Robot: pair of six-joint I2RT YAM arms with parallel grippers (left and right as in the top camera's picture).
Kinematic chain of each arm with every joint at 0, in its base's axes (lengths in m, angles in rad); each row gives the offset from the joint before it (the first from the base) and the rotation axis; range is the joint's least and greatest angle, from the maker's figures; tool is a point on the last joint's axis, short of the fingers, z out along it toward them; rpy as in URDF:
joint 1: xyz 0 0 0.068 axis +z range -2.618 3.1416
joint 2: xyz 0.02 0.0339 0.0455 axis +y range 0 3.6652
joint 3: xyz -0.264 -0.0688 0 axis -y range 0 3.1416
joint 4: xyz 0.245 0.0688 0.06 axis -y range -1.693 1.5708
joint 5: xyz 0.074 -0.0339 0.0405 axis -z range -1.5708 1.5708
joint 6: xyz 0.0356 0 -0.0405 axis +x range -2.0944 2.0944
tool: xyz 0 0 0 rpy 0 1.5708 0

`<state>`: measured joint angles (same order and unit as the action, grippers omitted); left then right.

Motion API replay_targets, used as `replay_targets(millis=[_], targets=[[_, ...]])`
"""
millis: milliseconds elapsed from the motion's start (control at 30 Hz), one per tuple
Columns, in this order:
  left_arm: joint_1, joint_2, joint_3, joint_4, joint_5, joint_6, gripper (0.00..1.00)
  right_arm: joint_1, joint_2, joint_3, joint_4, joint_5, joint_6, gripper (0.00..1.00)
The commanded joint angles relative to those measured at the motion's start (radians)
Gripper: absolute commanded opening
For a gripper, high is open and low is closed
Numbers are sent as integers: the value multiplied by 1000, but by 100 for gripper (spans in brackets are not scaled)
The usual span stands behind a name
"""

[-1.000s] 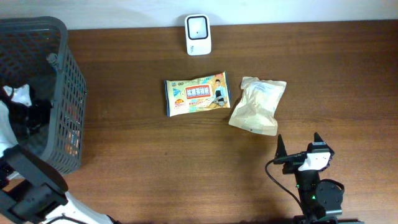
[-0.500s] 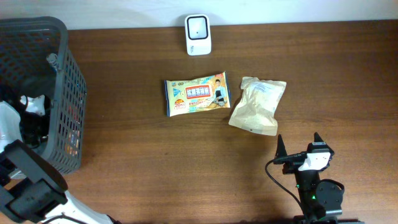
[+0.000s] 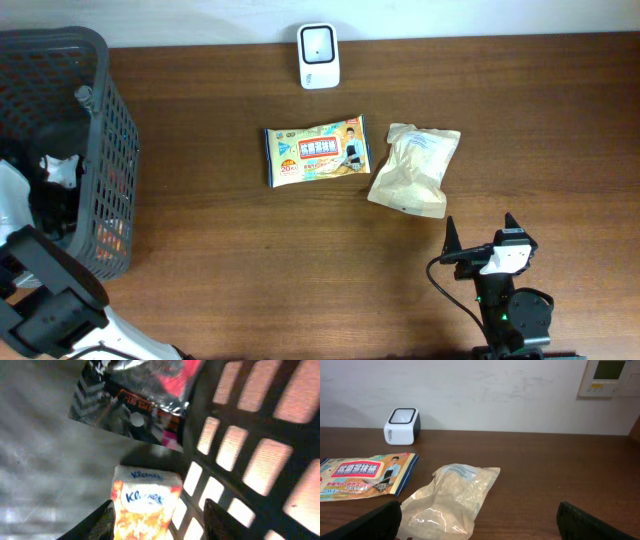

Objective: Scan the item barcode
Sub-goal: 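Reach into the basket and grasp the white Kleenex pack with left gripper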

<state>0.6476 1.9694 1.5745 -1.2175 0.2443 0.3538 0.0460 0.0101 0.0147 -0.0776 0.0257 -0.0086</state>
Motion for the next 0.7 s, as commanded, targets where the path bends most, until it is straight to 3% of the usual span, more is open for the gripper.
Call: replay_targets(millis=[0, 167, 333, 667], targets=[[-3, -6, 61, -42, 29, 37, 52, 6, -6, -9, -3, 2, -6, 99], [-8, -6, 2, -44, -29, 18, 47, 6, -6, -9, -3, 2, -6, 99], [-18, -5, -126, 37, -284, -185, 45, 6, -6, -9, -3, 2, -6, 98], [-19, -5, -204, 122, -282, -227, 52, 6, -6, -9, -3, 2, -6, 99]])
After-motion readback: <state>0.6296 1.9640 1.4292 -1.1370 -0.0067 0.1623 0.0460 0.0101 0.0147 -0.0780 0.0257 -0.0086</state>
